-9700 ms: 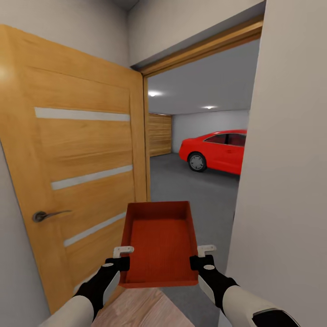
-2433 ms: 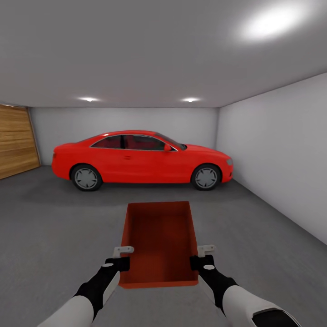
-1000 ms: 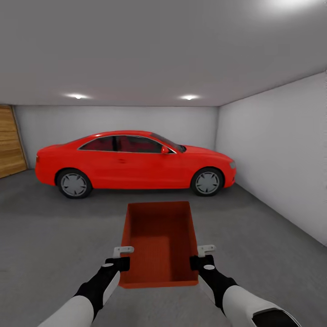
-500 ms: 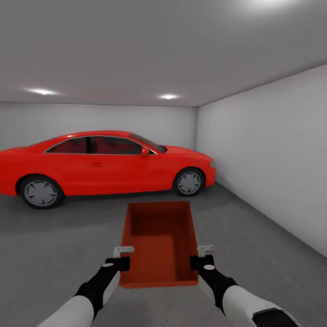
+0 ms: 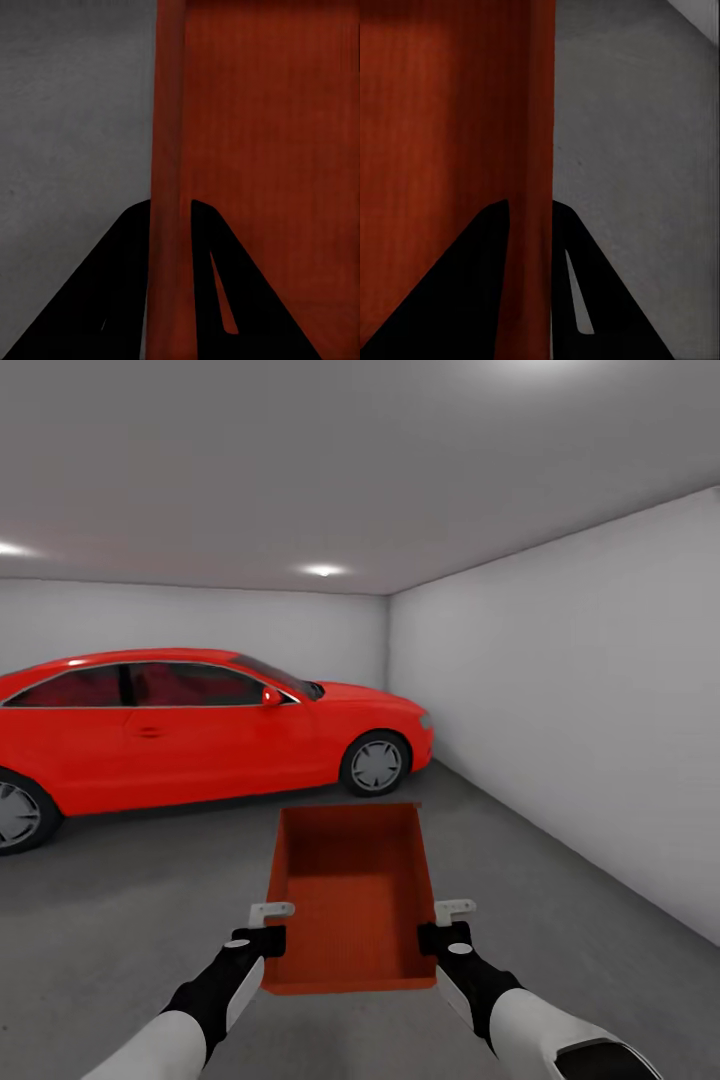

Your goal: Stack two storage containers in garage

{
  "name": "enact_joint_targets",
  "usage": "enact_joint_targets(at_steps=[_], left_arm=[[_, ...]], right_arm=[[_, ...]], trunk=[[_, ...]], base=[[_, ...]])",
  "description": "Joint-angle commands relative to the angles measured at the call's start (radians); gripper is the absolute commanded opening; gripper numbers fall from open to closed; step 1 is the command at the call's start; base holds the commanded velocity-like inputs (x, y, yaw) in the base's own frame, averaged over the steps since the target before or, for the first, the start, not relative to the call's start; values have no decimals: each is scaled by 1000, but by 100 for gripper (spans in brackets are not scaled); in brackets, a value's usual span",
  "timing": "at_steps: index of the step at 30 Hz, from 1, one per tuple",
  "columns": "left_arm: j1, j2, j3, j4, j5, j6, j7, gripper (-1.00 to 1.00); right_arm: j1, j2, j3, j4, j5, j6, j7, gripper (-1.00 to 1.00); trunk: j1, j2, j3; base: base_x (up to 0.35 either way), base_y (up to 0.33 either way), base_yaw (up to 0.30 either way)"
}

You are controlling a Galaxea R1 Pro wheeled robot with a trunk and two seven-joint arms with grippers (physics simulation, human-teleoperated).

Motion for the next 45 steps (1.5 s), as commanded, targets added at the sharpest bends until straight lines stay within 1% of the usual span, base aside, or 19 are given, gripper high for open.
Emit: enact_joint_targets(at_steps=[1,29,31,33,34,45], left_arm=[[1,2,44,0,0,8,31,-100],[1,2,43,0,0,8,30,-100],[1,2,43,0,0,8,30,-100],[1,2,43,-1,0,8,29,-100],[1,2,43,-1,0,8,29,-100],[1,2,44,-1,0,8,30,-100]], right_arm=[[-1,-9,-40,-3,16,-10,-17,-100],[-1,-10,-40,-2,15,-10,-16,-100],[-1,-10,-46,-1,15,-10,-16,-100],[-1,-11,-65,-1,15,-10,-16,-100],[-1,-11,-67,-1,15,-10,-16,-100],[-1,-11,-71,-1,16,-10,-16,-100]], trunk=[[1,-1,0],[1,-1,0],[1,-1,0],[1,-1,0],[1,-1,0],[1,-1,0]], base=[[323,0,-281],[323,0,-281],[323,0,-281],[323,0,-281],[323,0,-281],[323,0,-281]])
